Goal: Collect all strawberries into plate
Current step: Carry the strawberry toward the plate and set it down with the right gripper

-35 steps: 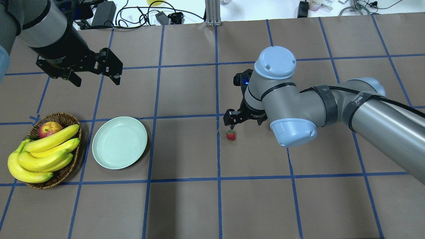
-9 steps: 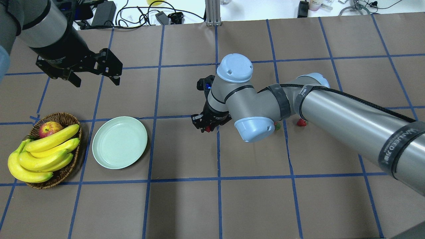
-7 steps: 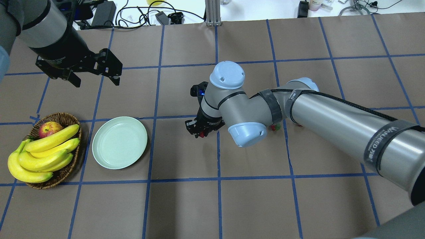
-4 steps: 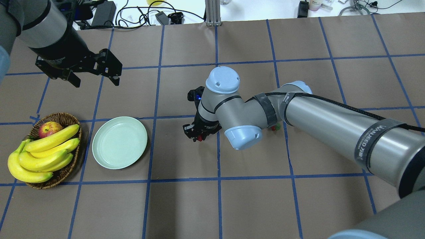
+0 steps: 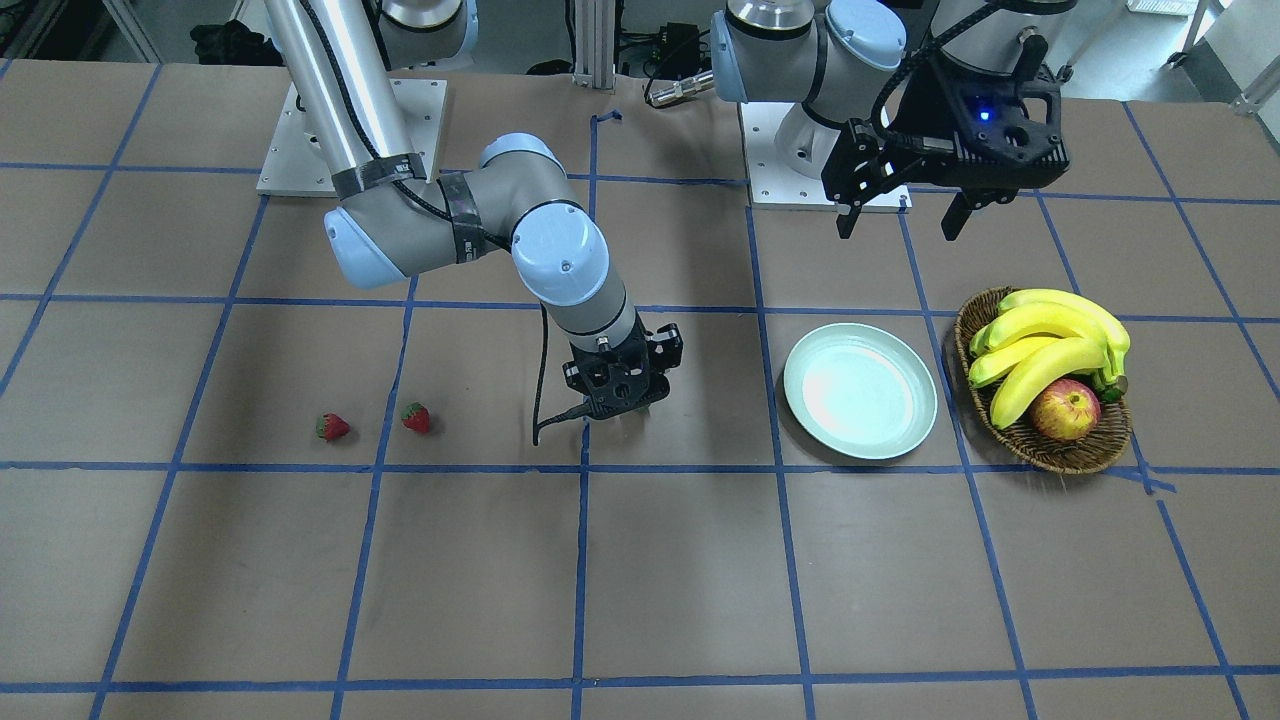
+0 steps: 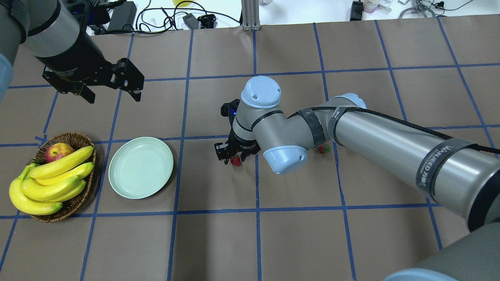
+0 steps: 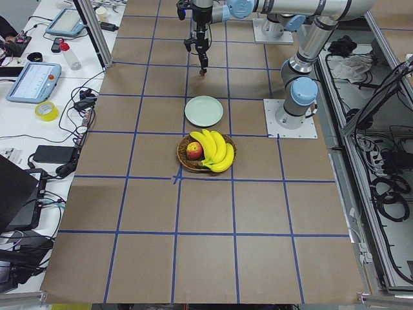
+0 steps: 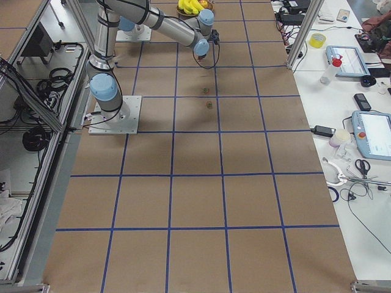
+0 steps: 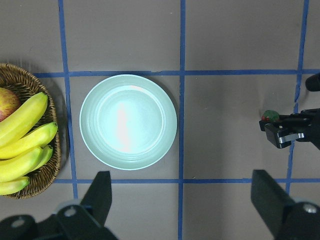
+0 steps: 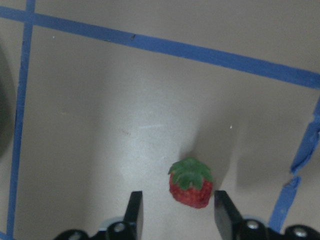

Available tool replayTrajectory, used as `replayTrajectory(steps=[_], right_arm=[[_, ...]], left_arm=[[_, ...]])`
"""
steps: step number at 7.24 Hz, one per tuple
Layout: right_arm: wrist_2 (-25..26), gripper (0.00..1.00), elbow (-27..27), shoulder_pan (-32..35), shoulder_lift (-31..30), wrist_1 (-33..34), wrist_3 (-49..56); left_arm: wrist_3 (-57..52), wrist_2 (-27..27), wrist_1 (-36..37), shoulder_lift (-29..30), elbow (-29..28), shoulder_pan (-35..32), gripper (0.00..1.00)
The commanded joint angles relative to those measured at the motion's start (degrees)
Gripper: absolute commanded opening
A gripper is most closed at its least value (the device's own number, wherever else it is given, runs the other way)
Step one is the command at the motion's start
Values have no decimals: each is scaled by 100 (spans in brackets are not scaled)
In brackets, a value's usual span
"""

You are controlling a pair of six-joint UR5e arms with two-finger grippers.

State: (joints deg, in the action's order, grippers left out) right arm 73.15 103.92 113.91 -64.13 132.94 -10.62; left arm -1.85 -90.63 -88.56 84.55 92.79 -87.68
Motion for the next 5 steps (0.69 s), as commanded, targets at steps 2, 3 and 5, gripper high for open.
replayTrajectory(steps=[2, 3, 5], right_arm=[[498, 100, -232, -18, -284, -110, -335], [1125, 100, -214, -105, -354, -285, -318], [1667, 100, -205, -472, -661, -811, -309]], left_arm=[[9, -8, 5, 17, 19, -12, 100], [122, 27, 31, 44, 107, -39, 100], [272, 45, 311, 79, 387, -74, 100]])
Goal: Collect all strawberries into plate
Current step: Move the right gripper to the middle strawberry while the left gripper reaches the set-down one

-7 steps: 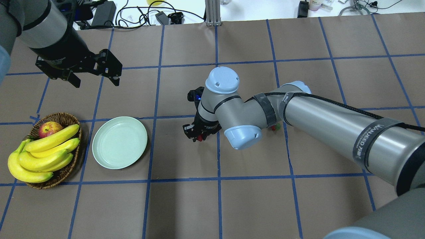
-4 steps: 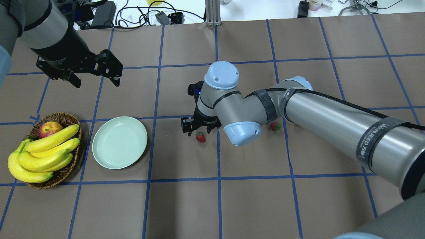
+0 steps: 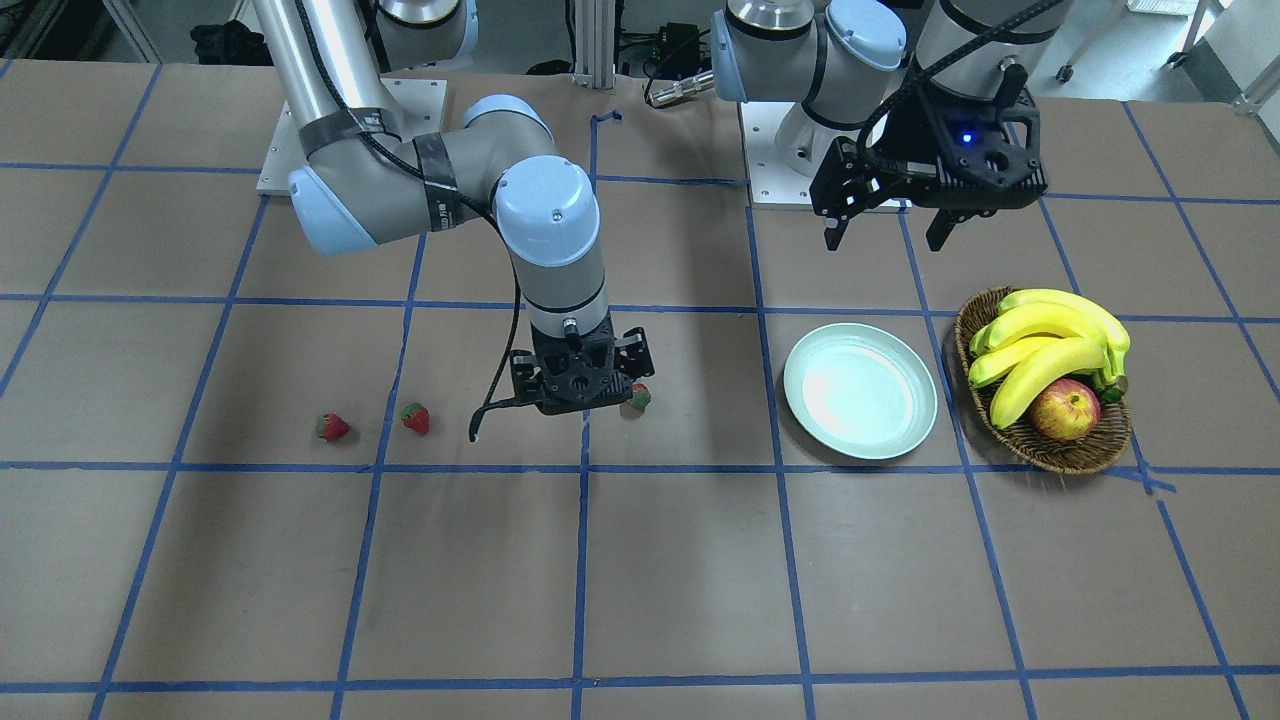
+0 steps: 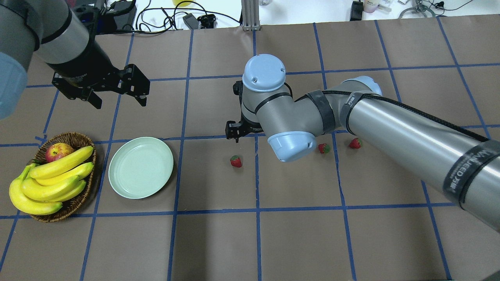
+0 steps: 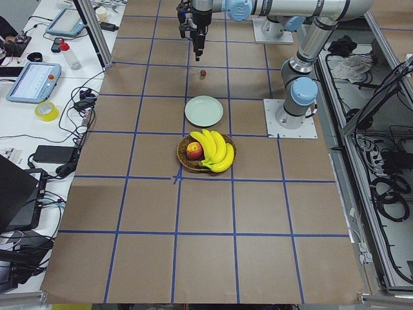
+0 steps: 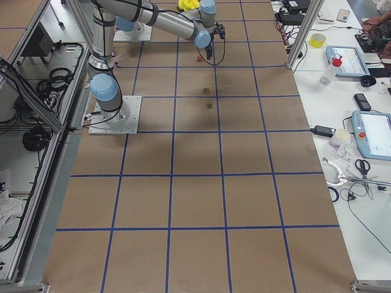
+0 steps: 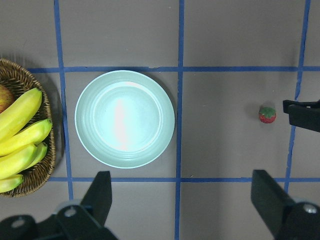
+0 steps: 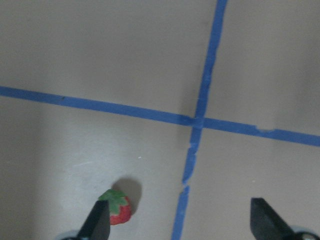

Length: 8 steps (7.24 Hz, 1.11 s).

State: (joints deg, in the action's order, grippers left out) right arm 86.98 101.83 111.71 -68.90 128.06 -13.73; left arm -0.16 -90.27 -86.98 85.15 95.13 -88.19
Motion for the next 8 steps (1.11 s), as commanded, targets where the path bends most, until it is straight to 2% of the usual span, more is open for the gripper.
replayTrajectory(steps=[1, 2, 3, 5, 6, 8], right_arm=[[284, 100, 4, -786, -367, -674, -6], [284, 100, 39, -1357, -491, -1026, 37], [249, 100, 143, -1667, -492, -1038, 46], [275, 100, 704, -1723, -492, -828, 753], [275, 100, 916, -1732, -492, -488, 828], [433, 96, 1154, -1732, -405, -170, 1360]], left_arm=[[478, 36, 259, 63, 216, -66, 100], [708, 27, 513, 124, 313, -258, 100], [1136, 1, 794, 177, 496, -547, 100], [1955, 1, 1636, 440, 918, -1048, 100], [2515, 1, 1962, 676, 1077, -1303, 100], [2792, 10, 2883, 1282, 1402, -1569, 100]])
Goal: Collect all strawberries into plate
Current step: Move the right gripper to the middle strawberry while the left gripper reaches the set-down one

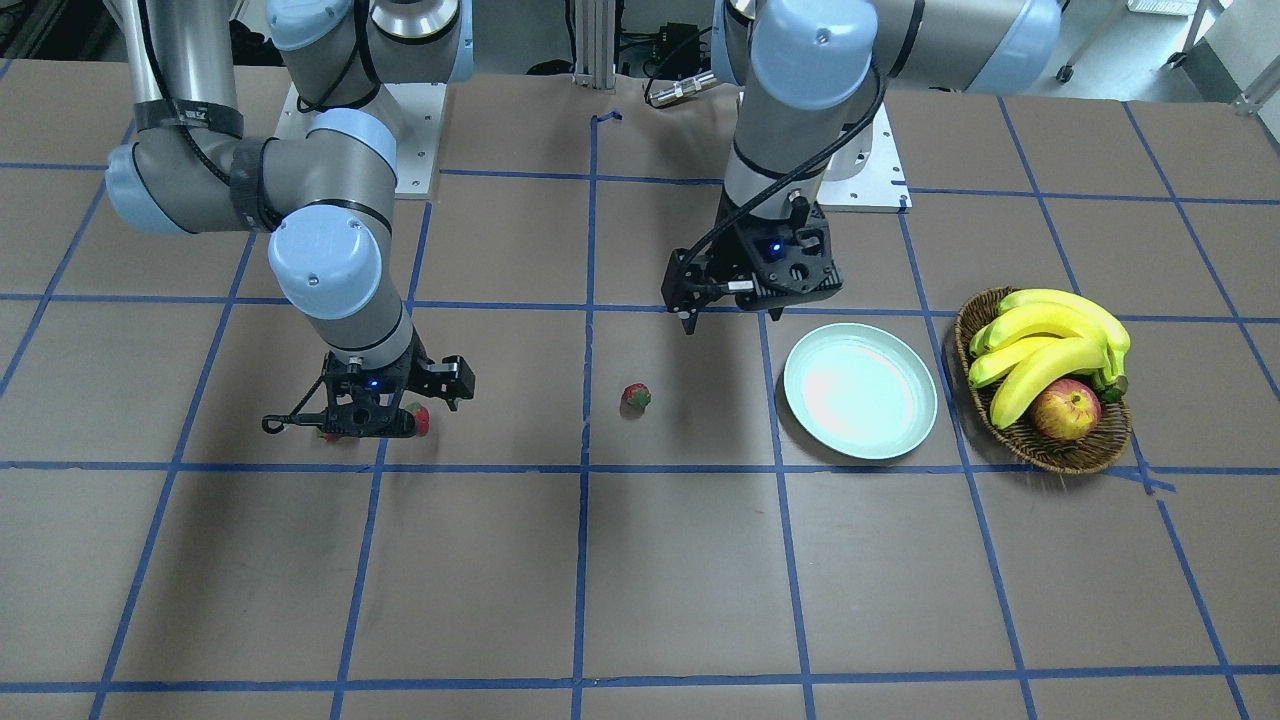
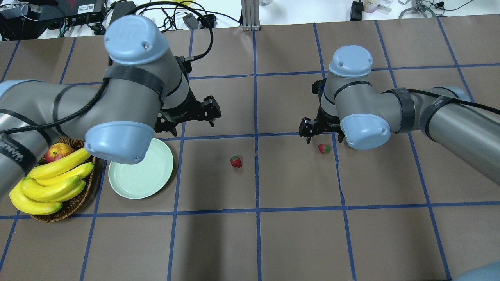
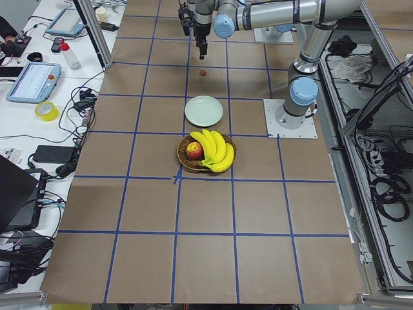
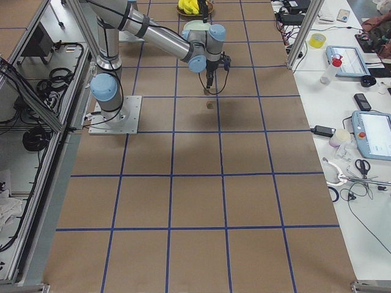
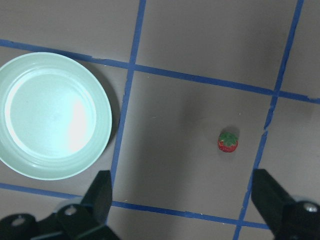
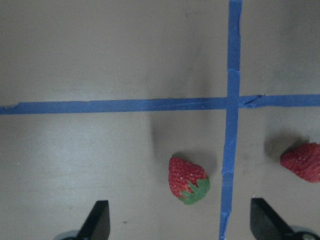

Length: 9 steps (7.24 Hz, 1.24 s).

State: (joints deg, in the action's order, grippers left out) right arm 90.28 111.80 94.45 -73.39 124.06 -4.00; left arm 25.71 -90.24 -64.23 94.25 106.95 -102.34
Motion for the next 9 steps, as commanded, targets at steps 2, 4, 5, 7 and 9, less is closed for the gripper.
replayTrajectory(steps=[2, 4, 5, 7, 9], right_arm=[[218, 98, 149, 3, 166, 364, 792], [324, 98, 131, 3, 246, 409, 1068], [315, 96, 131, 3, 298, 409, 1094], [254, 83, 175, 3, 360, 453, 1094], [236, 51, 193, 3, 378, 444, 1094]], left_arm=[[417, 77, 1313, 987, 361, -304, 100], [522, 86, 1658, 1489, 362, -453, 100], [619, 86, 1868, 1682, 362, -576, 100], [708, 251, 1888, 1894, 370, -717, 100], [603, 332, 1801, 1939, 388, -718, 84]])
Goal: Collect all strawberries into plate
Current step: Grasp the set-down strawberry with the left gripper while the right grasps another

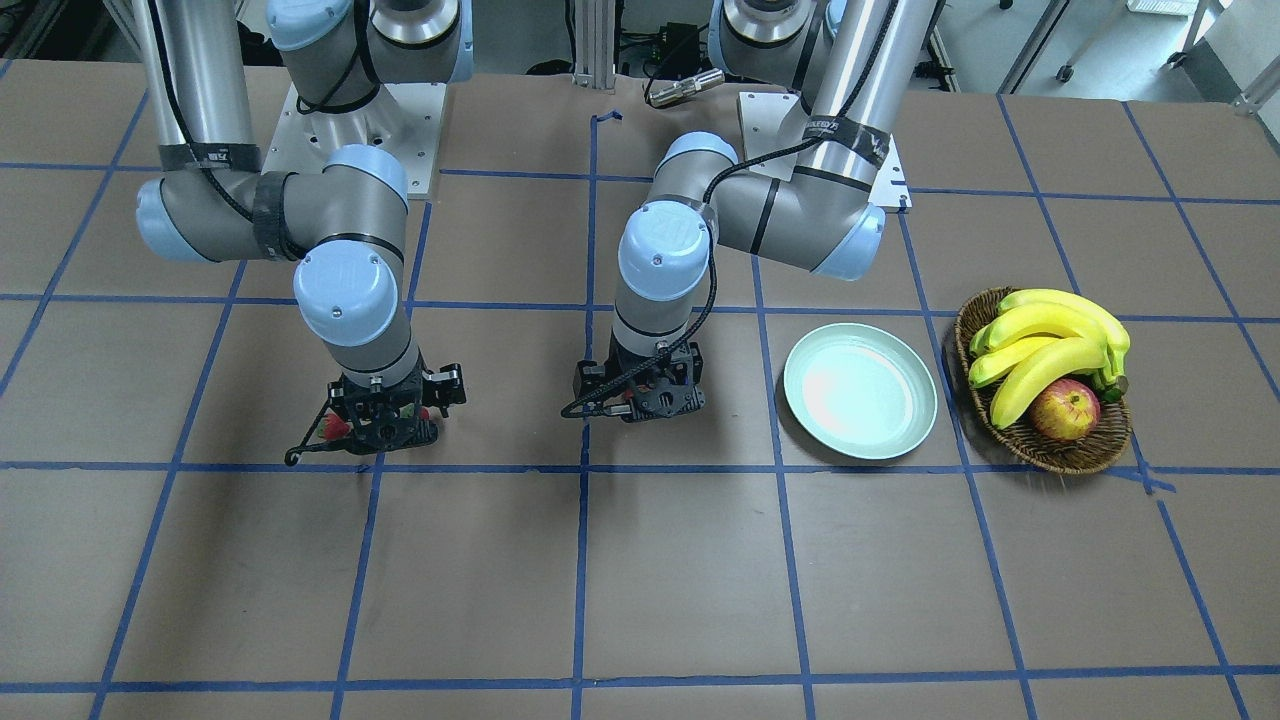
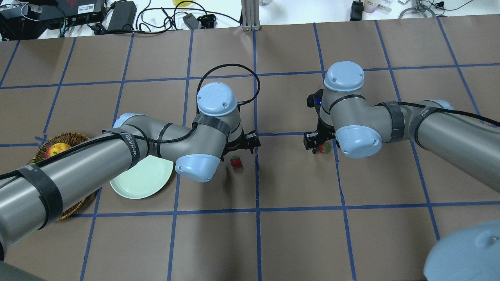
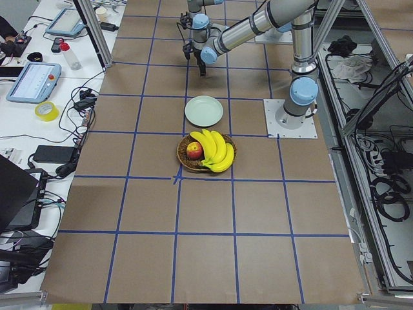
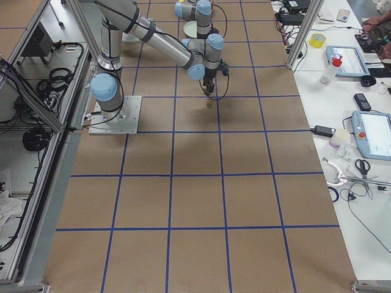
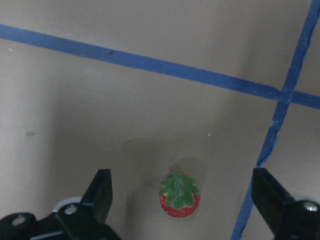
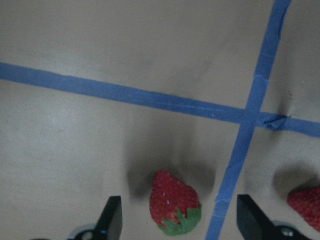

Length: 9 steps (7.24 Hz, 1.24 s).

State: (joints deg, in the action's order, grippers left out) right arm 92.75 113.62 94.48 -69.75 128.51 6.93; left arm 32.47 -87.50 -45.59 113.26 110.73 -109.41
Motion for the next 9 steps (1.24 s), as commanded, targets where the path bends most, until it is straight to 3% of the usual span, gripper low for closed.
replayTrajectory(steps=[1, 2, 4, 5, 6, 8, 9], right_arm=[[-12, 24, 20, 0, 23, -1, 1], [-20, 0, 2, 0, 23, -1, 10], [-21, 0, -59, 0, 23, -19, 45], [-21, 0, -112, 0, 5, -10, 54], [-38, 0, -356, 0, -56, -115, 63], [-440, 0, -665, 79, -65, -361, -77], [-529, 0, -674, 158, -65, -344, -156]], left_arm=[[-109, 170, -168, 65, 106, -10, 73], [-162, 145, -169, 30, 116, -10, 73], [-259, 145, -195, -49, 160, -1, 71], [-276, 145, -204, -6, 142, -1, 53], [-277, 136, -204, 21, 142, -1, 45], [-268, 136, -457, -101, 81, 25, 0], [-268, 101, -590, -198, 2, 51, 0]])
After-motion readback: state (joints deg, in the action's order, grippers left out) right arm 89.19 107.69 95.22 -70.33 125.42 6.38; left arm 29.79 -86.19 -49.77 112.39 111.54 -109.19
